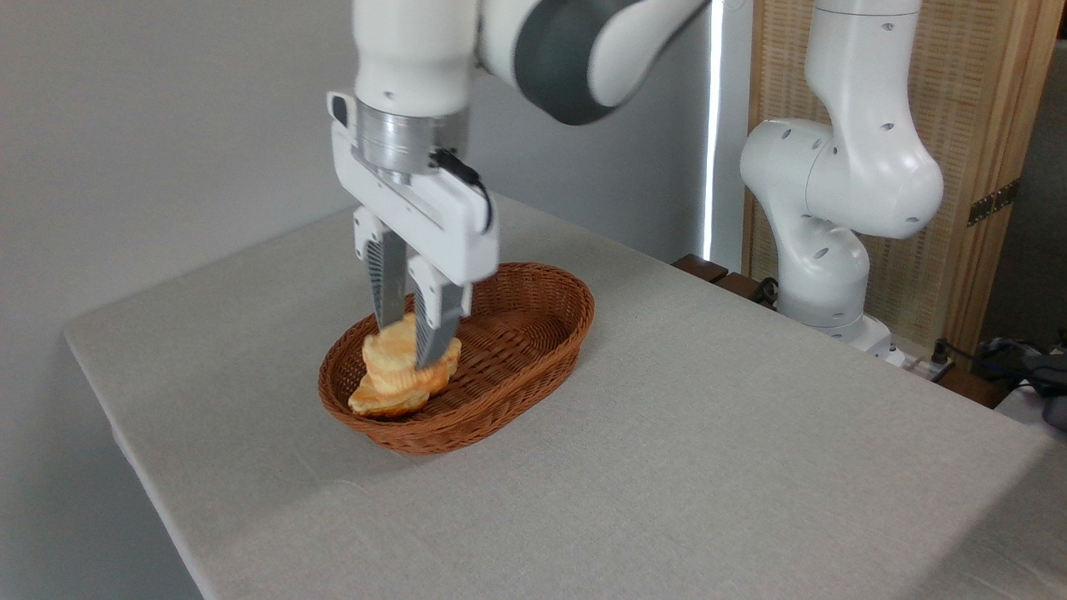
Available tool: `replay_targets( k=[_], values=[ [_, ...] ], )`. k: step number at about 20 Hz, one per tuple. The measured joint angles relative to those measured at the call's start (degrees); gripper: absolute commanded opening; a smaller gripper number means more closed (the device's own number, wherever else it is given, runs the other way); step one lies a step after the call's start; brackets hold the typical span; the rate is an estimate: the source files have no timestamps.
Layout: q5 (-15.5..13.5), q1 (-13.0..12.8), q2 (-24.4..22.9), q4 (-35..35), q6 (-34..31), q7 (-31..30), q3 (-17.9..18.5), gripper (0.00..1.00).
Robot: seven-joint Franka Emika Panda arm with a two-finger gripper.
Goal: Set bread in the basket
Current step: 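Lower the roll onto the other bread and open the gripper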
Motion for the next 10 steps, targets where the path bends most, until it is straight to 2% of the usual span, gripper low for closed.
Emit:
replay_targets(
  k=[4,10],
  values=[
    [0.04,-0.22,0.04,-0.08,-4.9,-1.44,-4.69,1.0],
    [2.18,0.24,0.76,-0.29,-6.34,-1.43,-5.08,1.0]
  ],
)
